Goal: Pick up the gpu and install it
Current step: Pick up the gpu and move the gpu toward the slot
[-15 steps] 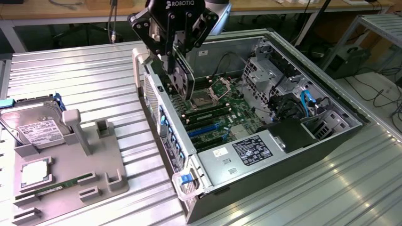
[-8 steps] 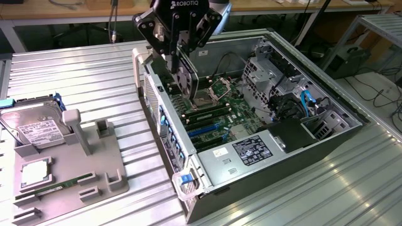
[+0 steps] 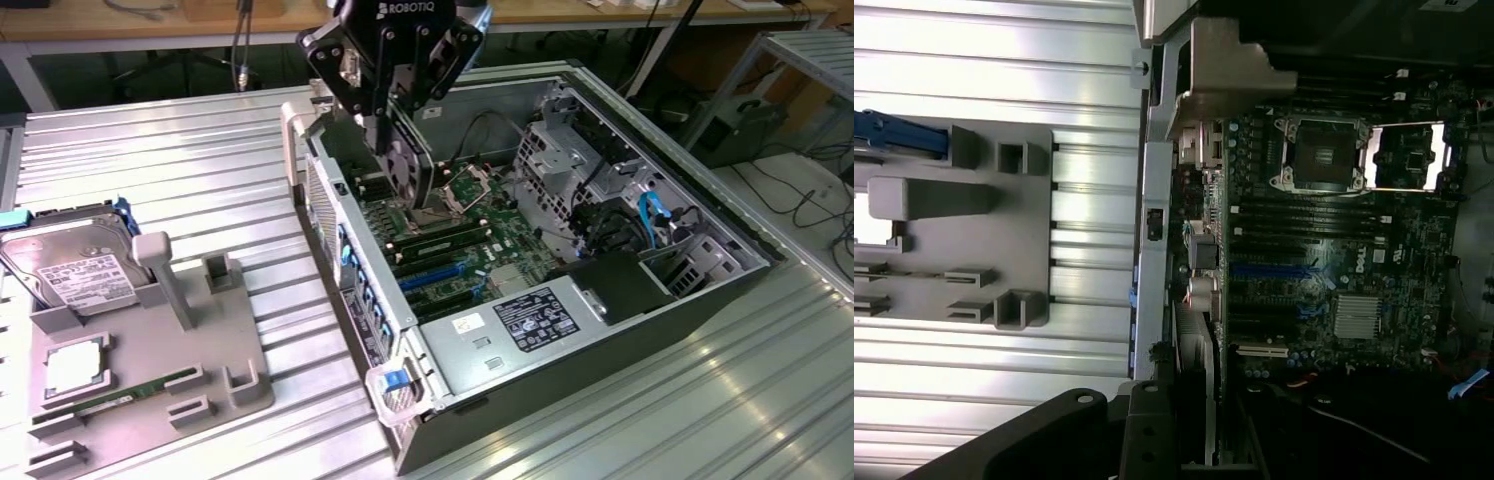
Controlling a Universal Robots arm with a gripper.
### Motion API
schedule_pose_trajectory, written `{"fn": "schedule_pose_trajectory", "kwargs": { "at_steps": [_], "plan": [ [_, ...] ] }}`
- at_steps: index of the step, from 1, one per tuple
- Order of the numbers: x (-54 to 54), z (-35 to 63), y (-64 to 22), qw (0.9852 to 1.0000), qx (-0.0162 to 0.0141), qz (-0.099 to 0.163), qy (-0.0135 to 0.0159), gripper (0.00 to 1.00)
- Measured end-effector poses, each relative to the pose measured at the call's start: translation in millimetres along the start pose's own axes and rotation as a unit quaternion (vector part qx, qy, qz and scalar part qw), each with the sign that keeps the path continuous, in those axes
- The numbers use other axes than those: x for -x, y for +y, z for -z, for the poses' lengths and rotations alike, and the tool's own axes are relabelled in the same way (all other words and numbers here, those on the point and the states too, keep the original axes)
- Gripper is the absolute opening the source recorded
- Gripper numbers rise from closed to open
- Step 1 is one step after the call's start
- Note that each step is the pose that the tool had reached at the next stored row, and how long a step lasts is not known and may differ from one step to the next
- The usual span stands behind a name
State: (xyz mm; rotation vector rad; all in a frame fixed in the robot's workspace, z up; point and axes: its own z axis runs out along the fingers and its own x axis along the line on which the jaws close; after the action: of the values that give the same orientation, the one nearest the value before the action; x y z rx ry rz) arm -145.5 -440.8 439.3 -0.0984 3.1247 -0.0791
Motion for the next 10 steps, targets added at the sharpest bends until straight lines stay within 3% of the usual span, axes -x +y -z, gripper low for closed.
{"fn": "schedule_pose_trajectory", "kwargs": {
  "at_steps": [10],
  "plan": [
    [14.3,-1.5,-0.8,1.0000,-0.0001,0.003,-0.0024,0.27]
  ]
}}
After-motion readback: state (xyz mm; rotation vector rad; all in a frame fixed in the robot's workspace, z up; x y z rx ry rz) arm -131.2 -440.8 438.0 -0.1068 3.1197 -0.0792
